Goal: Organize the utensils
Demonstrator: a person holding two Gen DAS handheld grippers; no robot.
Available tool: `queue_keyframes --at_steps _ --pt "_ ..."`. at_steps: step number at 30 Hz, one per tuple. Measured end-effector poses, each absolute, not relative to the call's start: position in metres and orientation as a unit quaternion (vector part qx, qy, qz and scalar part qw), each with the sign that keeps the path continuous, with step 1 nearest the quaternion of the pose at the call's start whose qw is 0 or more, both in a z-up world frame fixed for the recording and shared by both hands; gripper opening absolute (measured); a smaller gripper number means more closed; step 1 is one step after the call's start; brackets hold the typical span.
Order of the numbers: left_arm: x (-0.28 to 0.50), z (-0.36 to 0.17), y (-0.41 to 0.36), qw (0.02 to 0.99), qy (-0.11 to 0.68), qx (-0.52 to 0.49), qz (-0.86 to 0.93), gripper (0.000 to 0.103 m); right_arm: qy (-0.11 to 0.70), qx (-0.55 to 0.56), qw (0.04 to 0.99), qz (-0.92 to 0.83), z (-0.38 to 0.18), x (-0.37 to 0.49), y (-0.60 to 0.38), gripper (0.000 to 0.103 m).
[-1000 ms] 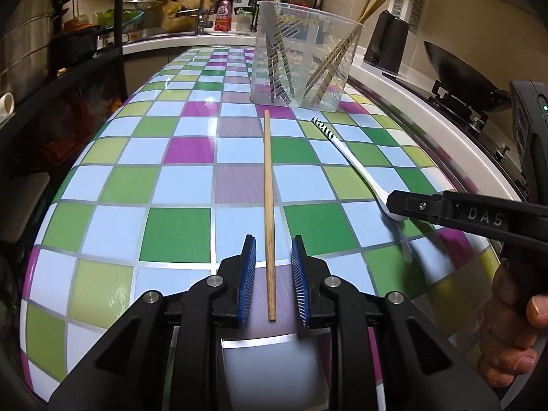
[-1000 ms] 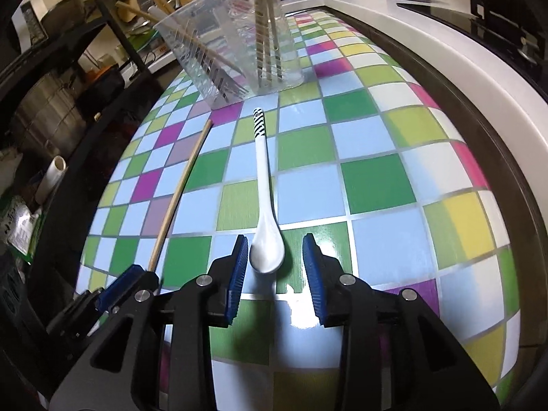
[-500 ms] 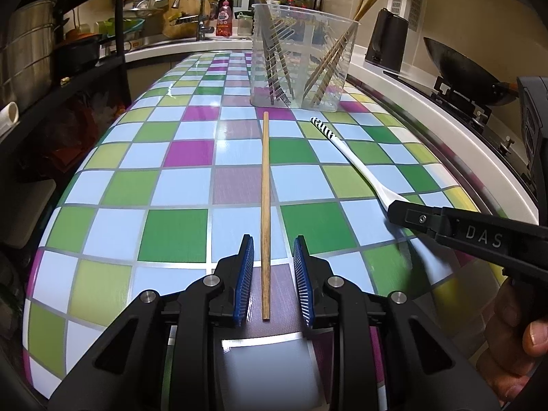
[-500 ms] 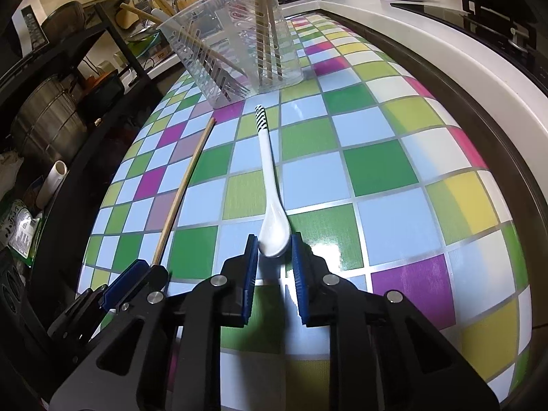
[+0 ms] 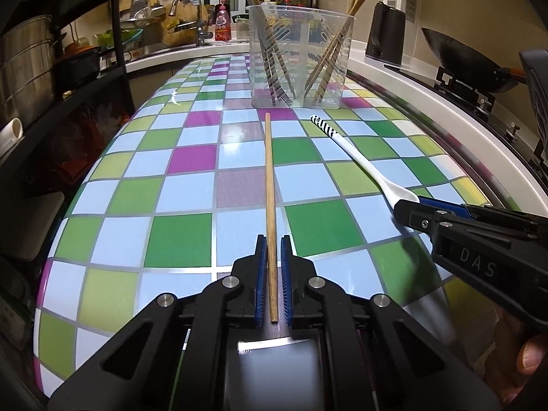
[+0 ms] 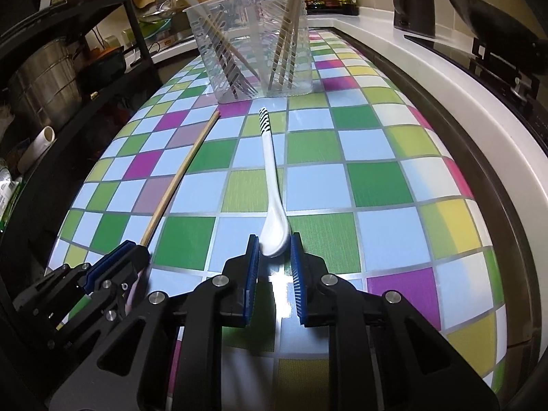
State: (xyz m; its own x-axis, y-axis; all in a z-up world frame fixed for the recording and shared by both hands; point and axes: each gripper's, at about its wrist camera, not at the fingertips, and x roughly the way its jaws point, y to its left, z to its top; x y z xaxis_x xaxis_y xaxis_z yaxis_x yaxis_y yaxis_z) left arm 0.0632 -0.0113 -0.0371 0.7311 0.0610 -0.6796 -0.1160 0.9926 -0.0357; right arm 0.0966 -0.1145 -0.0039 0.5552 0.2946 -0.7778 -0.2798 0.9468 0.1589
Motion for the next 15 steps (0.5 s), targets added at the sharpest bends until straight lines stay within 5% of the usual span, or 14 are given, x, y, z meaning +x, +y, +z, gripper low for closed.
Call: queue_keyframes --at_steps 15 --pt "0.0652 -0.0369 -0.0171 0.931 0.362 -0.028 0.045 0.006 0.445 0.014 0.879 0.171 -0.0055 0.0983 -0.1135 0.018"
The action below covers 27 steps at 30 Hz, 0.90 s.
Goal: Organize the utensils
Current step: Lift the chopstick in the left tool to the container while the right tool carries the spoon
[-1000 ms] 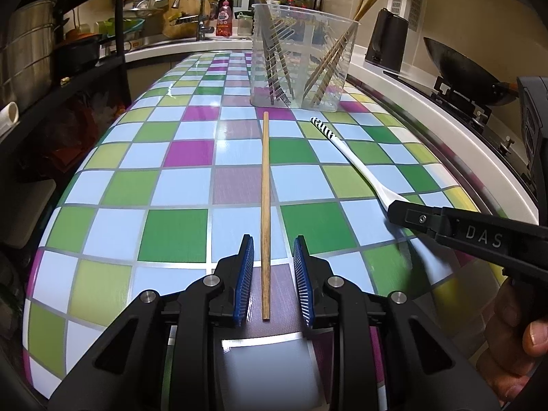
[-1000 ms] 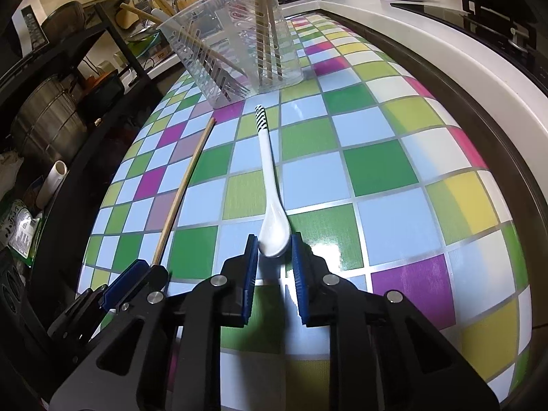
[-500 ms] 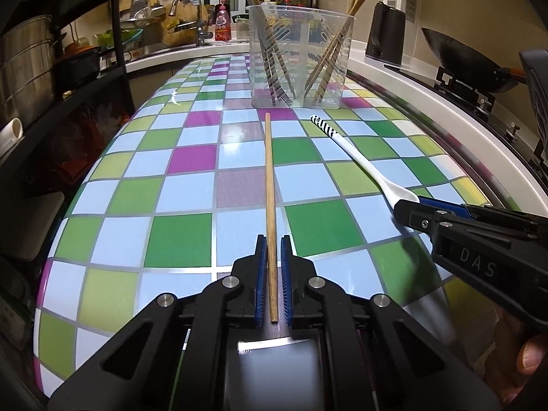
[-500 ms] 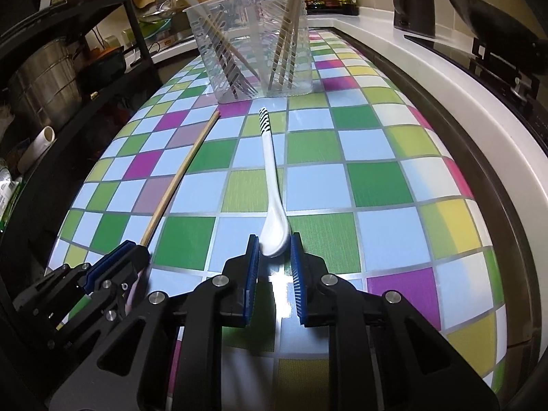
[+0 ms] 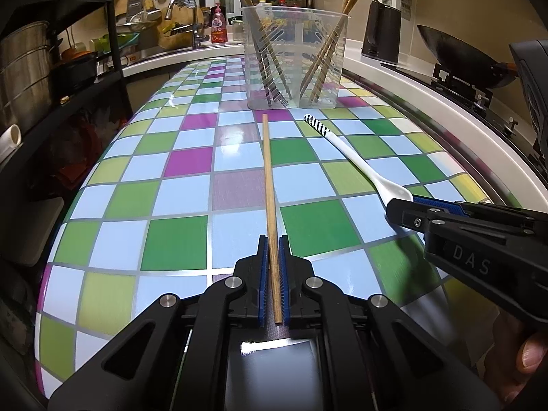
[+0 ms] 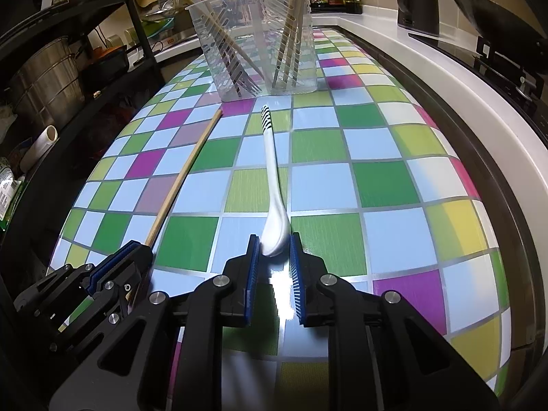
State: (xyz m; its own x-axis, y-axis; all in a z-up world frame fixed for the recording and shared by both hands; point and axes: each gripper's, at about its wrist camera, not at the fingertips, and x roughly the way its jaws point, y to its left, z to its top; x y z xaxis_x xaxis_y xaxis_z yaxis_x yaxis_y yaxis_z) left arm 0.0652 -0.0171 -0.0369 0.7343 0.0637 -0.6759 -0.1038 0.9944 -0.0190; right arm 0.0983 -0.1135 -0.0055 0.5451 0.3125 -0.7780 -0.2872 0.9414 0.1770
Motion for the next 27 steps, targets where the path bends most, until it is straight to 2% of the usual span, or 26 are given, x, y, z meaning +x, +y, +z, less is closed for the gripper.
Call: queue_keyframes --at_steps 18,27 --pt "0.065 -0.037 -0.017 0.932 0.358 -0.033 0.04 0.006 0.406 0.011 0.899 0.165 0.013 0.097 -0.118 0.01" --pt "0.065 -0.037 -0.014 0.933 0.355 -0.036 0.04 0.006 0.392 0.007 0.907 0.156 0.018 0.096 -0.119 0.009"
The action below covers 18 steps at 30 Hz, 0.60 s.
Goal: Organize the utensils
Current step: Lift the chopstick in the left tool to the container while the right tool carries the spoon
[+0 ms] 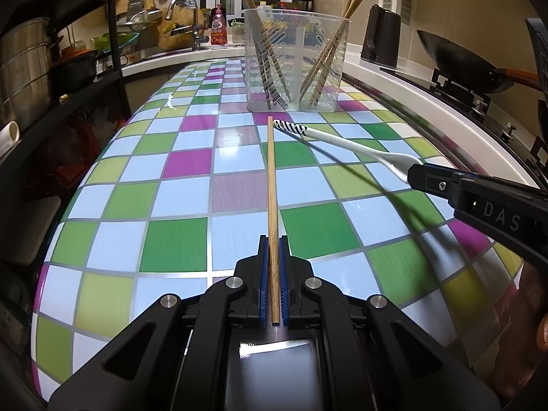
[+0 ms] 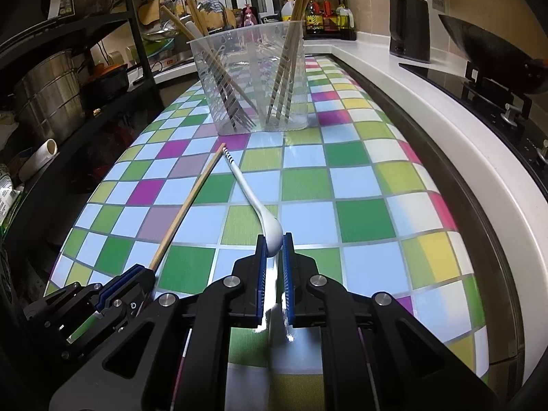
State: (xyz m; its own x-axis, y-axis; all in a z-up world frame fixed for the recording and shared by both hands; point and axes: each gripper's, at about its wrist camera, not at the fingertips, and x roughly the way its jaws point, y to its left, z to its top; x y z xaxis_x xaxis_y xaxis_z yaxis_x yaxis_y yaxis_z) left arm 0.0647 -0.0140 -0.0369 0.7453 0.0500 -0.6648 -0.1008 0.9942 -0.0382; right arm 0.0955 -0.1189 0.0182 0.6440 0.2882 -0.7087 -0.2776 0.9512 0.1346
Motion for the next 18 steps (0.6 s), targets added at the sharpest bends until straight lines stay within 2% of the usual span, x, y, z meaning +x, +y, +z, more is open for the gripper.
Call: queue_keyframes --at_steps 10,18 --pt "0.06 -0.029 -0.01 0.94 0.336 -0.033 0.042 0.006 0.352 -0.016 0.926 0.135 0.031 0.09 -0.121 0.008" --pt "0.054 -0.012 -0.006 0.955 0.291 -0.039 0.041 0.006 0.31 -0.013 0.942 0.123 0.048 0.089 -0.128 0.008"
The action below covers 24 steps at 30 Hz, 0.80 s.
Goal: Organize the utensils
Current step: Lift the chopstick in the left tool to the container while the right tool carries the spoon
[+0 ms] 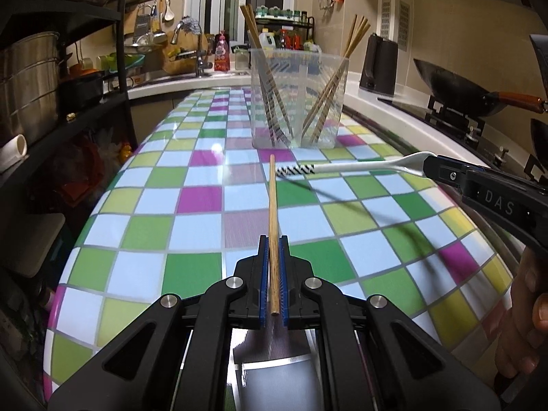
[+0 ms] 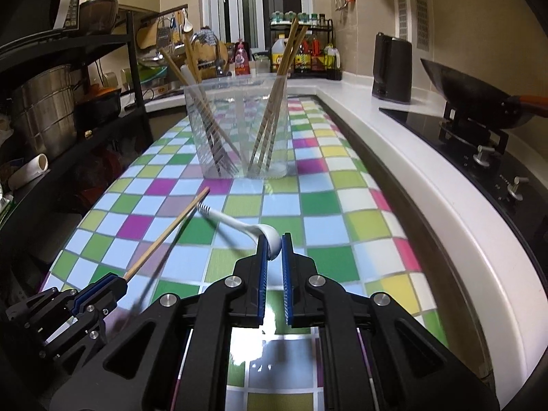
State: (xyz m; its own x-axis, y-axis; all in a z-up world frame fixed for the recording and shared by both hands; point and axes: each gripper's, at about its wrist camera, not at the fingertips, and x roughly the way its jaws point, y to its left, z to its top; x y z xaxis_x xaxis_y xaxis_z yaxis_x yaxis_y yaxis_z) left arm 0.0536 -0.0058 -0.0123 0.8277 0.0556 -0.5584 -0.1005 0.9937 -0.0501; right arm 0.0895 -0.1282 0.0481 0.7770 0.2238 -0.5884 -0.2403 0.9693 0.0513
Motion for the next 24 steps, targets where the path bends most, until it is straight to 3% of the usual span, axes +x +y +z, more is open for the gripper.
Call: queue_keyframes --at_steps 24 --pt "0.052 0.058 0.005 0.983 0.177 -0.002 0.049 0.006 0.201 -0.015 0.973 0.109 0.094 0.088 -0.148 0.007"
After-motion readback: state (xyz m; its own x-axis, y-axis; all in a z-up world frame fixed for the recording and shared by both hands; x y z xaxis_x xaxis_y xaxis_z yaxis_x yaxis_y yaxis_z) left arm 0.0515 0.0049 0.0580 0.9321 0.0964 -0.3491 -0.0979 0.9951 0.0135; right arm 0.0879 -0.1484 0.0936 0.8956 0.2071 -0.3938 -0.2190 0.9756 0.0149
